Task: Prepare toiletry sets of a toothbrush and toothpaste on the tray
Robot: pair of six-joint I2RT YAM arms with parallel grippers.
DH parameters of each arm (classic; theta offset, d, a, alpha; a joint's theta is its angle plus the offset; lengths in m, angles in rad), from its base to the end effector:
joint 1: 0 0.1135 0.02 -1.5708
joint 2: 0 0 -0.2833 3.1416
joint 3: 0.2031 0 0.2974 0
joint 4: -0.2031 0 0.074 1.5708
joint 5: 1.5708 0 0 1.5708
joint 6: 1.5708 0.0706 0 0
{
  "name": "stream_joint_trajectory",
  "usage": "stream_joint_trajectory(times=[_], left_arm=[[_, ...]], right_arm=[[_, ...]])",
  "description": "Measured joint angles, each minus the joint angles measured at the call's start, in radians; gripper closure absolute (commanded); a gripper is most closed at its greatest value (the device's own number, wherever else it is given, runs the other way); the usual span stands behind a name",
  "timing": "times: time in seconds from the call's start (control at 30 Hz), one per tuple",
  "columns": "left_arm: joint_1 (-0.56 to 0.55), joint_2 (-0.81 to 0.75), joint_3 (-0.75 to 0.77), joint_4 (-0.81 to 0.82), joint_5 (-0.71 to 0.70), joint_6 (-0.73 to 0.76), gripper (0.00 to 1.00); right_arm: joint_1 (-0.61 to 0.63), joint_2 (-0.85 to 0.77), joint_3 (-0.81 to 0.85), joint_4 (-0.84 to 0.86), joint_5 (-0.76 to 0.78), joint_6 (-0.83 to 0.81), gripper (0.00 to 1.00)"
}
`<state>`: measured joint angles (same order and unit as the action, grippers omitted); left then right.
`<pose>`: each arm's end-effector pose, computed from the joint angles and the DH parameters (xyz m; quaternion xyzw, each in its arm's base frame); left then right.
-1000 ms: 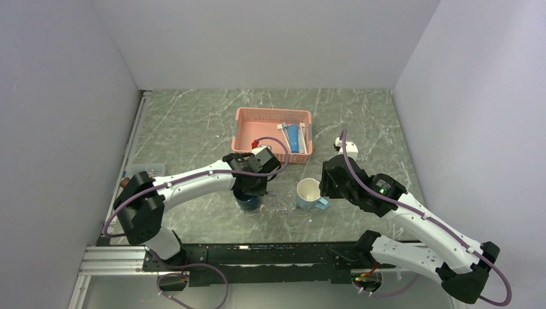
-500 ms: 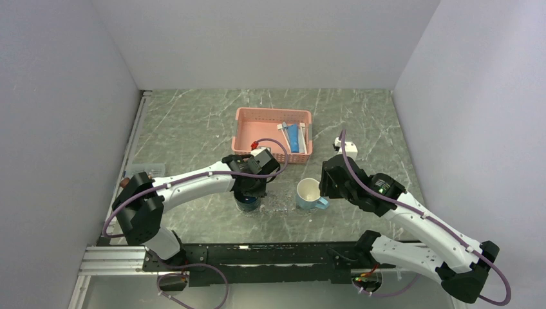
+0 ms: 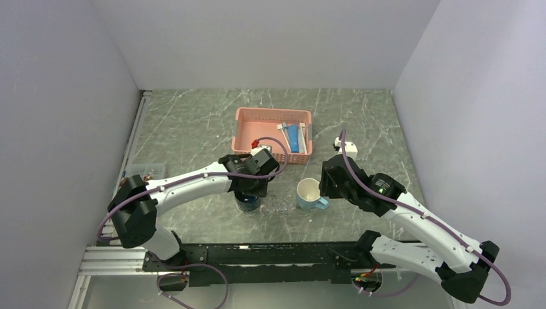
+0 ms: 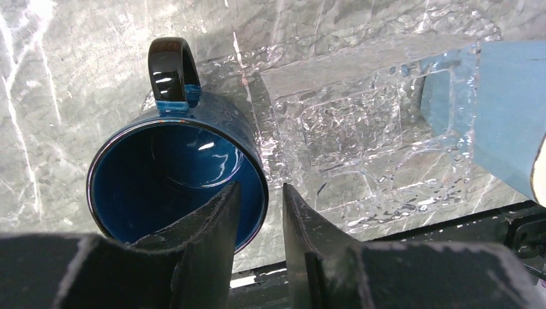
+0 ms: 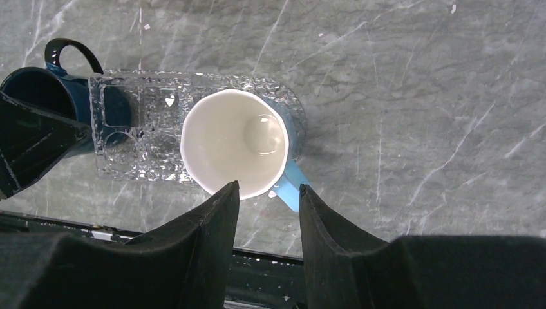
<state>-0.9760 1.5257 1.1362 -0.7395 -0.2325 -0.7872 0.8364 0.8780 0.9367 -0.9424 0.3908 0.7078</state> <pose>0.2155 -0.2895 0.2124 0.0661 0.9672 -0.0960 0.2257 0.1638 0.1413 0.3008 0.0059 0.9259 0.0995 0.3643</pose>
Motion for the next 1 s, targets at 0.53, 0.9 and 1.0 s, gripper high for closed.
stream_joint_trajectory(times=[0.53, 0.9, 1.0], left_arm=[[-0.005, -0.066, 0.135, -0.108, -0.073, 0.052, 0.58], [-0.005, -0.175, 0.182, -0.183, -0.170, 0.149, 0.39], [0.002, -0.211, 0.179, -0.185, -0.185, 0.187, 0.33]], right_arm=[[0.000, 0.052, 0.050, 0.001, 0.001, -0.011, 0.57], [-0.004, 0.237, 0.229, 0.010, 0.017, -0.081, 0.55], [-0.021, 0.317, 0.291, 0.033, 0.015, -0.118, 0.55]])
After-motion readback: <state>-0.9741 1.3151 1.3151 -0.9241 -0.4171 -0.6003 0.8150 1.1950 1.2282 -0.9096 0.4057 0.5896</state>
